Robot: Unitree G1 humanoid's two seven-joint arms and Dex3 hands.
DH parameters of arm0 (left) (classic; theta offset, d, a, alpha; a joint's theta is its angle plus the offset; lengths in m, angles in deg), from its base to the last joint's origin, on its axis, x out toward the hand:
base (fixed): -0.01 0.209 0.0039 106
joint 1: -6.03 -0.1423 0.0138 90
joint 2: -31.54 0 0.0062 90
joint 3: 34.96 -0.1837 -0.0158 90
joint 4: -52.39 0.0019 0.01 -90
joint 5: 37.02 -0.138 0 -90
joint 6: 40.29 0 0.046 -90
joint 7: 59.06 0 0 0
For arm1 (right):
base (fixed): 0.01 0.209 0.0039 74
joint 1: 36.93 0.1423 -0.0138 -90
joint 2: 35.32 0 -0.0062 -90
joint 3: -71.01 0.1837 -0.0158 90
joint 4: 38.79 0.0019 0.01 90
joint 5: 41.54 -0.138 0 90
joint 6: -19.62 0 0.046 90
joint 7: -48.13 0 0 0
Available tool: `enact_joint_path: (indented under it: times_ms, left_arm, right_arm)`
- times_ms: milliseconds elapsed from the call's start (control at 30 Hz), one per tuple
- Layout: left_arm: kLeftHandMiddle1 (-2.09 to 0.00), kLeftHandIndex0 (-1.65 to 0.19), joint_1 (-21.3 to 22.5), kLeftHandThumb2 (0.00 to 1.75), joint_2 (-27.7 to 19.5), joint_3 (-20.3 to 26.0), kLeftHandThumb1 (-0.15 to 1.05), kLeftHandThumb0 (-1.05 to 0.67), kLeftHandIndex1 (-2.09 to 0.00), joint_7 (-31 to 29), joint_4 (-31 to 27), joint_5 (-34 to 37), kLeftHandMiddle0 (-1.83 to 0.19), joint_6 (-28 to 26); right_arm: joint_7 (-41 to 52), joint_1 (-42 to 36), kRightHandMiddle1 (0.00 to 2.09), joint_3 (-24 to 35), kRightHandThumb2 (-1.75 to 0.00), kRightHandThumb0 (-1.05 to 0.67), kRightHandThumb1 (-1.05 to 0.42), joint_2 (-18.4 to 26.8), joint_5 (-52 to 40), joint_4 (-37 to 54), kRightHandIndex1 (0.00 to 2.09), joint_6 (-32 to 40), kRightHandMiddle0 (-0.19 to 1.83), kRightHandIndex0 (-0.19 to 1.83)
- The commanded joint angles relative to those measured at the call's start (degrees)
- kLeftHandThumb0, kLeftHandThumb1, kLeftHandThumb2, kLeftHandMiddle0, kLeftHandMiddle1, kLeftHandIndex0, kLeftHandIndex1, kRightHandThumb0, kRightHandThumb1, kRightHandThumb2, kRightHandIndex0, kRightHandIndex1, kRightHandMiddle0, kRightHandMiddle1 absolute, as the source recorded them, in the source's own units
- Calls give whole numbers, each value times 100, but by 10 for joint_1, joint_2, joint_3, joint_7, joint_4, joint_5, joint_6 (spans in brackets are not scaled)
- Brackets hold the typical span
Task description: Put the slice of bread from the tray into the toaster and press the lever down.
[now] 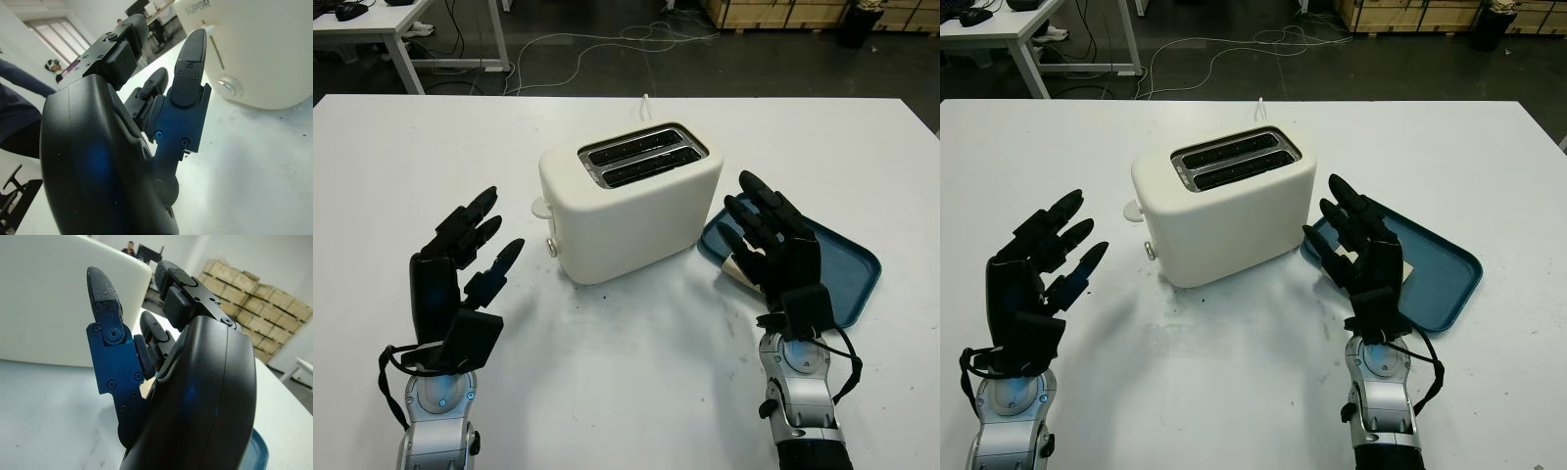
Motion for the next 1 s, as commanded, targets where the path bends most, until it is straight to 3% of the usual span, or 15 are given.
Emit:
enact_joint_path:
  times_ms: [0, 400, 600, 967]
  left_arm:
    - [-3, -68, -1, 9, 3, -3, 92, -40, -1, -1, 0, 8, -81, -4]
    - [-2, -67, 5, 13, -9, -4, 92, -40, 0, 3, 20, -1, -82, 28]
    - [-2, -68, 10, 12, -24, 2, 92, -40, 0, 9, 47, -7, -82, 66]
    - [-2, -68, 15, 12, -33, 10, 92, -44, 0, 9, 59, -3, -83, 82]
  right_arm:
    - [-2, 4, 0, 2, 0, -52, -88, 2, -1, -2, 4, 8, 59, 64]
    - [1, -4, 0, -1, 0, -52, -87, 4, 1, 8, 4, 12, 60, 64]
    - [-2, -18, 0, 1, 0, -47, -86, 21, 26, 10, 3, -38, 58, 63]
    - [-111, -104, 0, 18, 0, -46, -84, 128, 274, 53, 1, -119, 58, 62]
